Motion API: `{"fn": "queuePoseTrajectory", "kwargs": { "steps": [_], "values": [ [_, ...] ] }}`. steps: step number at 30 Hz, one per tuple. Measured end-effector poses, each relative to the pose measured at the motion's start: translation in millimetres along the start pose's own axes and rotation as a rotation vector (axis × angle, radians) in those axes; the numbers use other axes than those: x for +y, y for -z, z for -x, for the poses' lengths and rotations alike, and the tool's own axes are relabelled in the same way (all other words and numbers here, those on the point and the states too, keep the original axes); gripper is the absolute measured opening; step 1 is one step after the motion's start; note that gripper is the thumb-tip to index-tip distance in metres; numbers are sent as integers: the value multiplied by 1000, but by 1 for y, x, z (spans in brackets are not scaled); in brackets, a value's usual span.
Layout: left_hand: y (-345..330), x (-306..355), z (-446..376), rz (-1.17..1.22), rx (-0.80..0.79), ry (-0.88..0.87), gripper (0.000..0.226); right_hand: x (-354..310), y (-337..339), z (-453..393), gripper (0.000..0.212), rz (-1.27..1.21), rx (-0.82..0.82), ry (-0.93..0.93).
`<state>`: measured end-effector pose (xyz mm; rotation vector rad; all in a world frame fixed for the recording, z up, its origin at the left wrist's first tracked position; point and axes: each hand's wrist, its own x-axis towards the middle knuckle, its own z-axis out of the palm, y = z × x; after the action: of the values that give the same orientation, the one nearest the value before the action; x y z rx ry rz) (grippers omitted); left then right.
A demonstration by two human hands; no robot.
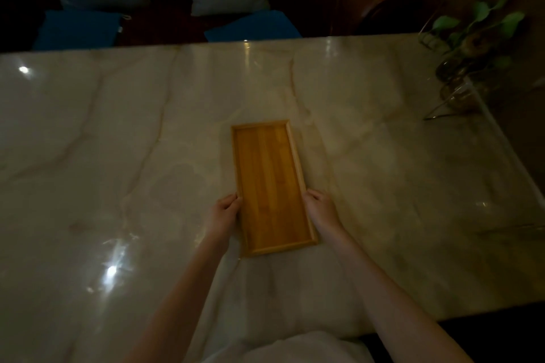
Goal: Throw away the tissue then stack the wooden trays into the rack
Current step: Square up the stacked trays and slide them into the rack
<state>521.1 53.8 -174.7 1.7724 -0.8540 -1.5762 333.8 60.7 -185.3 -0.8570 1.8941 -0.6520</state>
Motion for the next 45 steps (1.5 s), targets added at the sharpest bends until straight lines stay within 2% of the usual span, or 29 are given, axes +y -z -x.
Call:
{"fn": "queuePoseTrajectory", "kwargs": {
  "steps": [1,4,6,13,18,24,30,33,37,41,45],
  "values": [
    [0,0,2,14,-12,6,18,-1,2,1,33,-16,-2,-9],
    [1,4,9,64,-30,47,36,-4,8,6,33,-70,-17,-19],
    [0,8,10,58,-45,39,37,-4,12,9,31,-110,-20,-27],
    [-10,36,21,-22,-72,-88,34,-7,41,22,27,-296,-26,10],
    [-47,75,43,-20,-37,-208,36,-26,96,29,19,-380,-32,84],
    [-126,123,82,34,-14,-334,32,-41,198,34,29,-388,3,181],
    [-228,148,119,106,-50,-362,22,-32,313,31,11,-399,33,207],
    [-283,149,130,135,-99,-360,22,-15,369,25,11,-397,96,221],
    [-352,144,140,158,-111,-361,15,7,430,20,17,-397,149,165],
    [-405,134,145,117,-143,-306,21,27,474,15,6,-380,169,93],
    [-441,124,145,48,-176,-291,26,47,497,5,16,-351,198,56]
  ]
}}
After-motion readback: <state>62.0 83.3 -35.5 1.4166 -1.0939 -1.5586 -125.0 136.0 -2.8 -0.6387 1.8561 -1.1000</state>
